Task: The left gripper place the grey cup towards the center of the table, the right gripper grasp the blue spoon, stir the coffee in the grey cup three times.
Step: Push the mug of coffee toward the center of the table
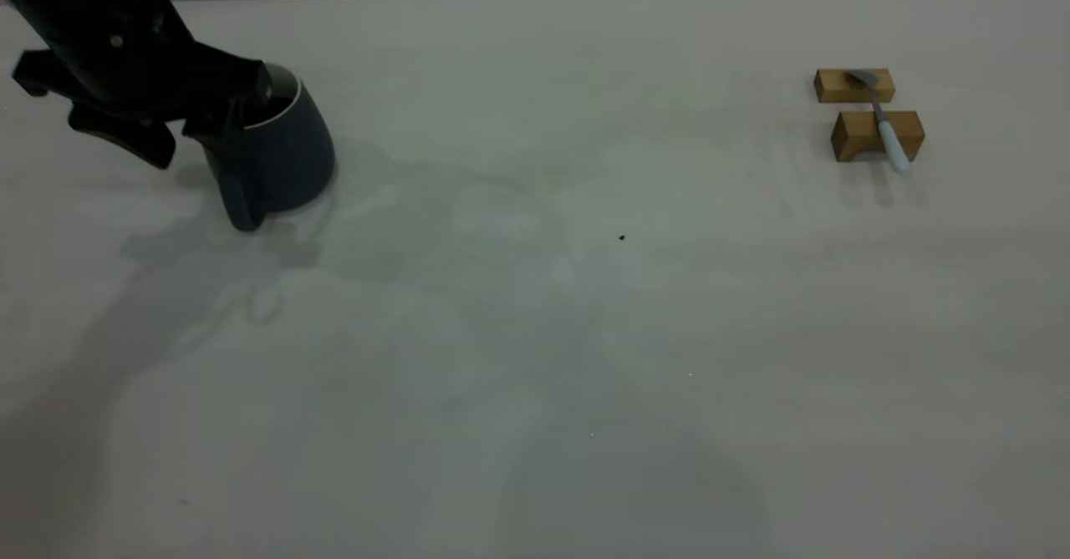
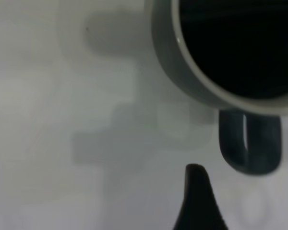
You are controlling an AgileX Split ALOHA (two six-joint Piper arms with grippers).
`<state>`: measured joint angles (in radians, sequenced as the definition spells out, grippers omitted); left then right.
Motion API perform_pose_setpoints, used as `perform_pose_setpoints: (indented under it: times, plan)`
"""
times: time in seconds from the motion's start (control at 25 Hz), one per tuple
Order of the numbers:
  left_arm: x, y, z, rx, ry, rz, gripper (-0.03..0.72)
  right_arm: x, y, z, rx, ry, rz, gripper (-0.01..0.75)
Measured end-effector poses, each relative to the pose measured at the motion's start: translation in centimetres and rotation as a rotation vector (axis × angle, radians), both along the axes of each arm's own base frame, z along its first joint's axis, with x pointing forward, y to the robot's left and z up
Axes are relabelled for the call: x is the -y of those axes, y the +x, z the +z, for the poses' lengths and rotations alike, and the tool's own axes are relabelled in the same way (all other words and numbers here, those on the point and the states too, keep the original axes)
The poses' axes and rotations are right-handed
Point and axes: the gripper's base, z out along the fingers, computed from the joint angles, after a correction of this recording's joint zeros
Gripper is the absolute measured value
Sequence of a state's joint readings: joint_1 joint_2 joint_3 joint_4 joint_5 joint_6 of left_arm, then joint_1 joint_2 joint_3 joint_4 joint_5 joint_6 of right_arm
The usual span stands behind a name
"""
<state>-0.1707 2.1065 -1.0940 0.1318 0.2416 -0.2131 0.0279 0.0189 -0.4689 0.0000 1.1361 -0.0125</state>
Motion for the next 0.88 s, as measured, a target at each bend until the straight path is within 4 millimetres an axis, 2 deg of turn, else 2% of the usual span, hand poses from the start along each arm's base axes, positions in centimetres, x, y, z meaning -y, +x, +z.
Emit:
perform_pose_setpoints:
  times: [0.36,0.52,0.72,0.88]
  plan:
    - [0.2,0.7,-1.9,0.030,-0.019,0.000,0.587,0.0,0.0,0.0,0.000,0.000,0.000,0.237]
    - [0.3,0.8,-2.4,0.033,-0.024,0.003,0.564,0.0,0.0,0.0,0.000,0.000,0.000,0.237]
    - [0.4,1.0,-3.1,0.043,-0.033,0.009,0.458,0.0,0.0,0.0,0.000,0.000,0.000,0.237]
    - [0.4,1.0,-3.1,0.049,-0.035,0.009,0.317,0.0,0.0,0.0,0.000,0.000,0.000,0.237]
